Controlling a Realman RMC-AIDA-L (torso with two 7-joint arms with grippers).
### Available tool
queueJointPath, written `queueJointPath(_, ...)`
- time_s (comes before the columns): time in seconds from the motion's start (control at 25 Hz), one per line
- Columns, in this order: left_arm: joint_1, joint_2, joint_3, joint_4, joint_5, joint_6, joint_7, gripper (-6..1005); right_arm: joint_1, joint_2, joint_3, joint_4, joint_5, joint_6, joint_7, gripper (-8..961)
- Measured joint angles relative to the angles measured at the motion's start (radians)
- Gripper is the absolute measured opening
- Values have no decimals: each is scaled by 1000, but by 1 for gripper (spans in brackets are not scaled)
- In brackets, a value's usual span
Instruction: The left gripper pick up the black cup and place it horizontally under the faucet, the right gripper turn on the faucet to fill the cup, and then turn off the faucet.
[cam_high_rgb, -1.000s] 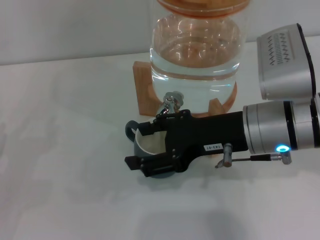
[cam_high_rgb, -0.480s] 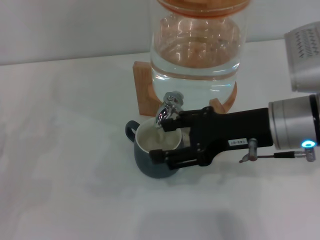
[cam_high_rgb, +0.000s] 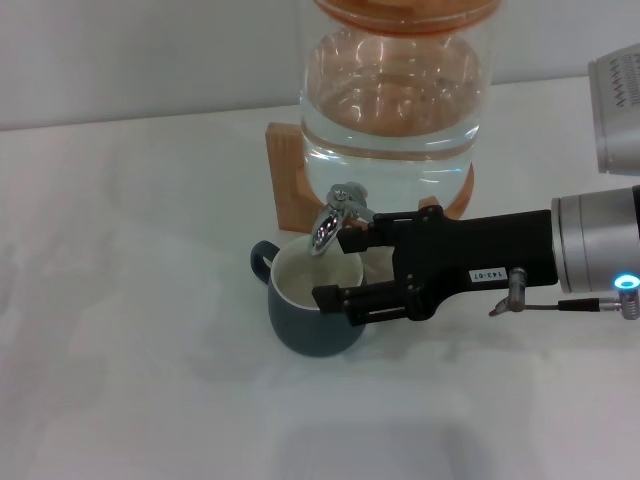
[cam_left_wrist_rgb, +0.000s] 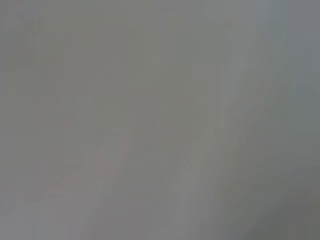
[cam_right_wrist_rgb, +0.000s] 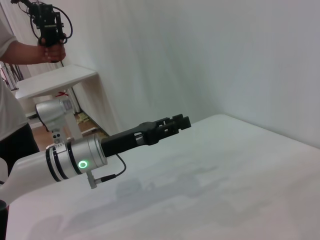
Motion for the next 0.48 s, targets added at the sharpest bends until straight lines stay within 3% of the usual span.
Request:
queueJointPath(0.24, 5, 0, 0, 0, -1, 5, 0, 554, -4, 0, 45, 15, 54, 67, -39, 795)
queueJointPath(0.48, 17, 5, -6, -10, -5, 35, -3, 554, -40, 0, 221, 37, 175, 248, -126, 795)
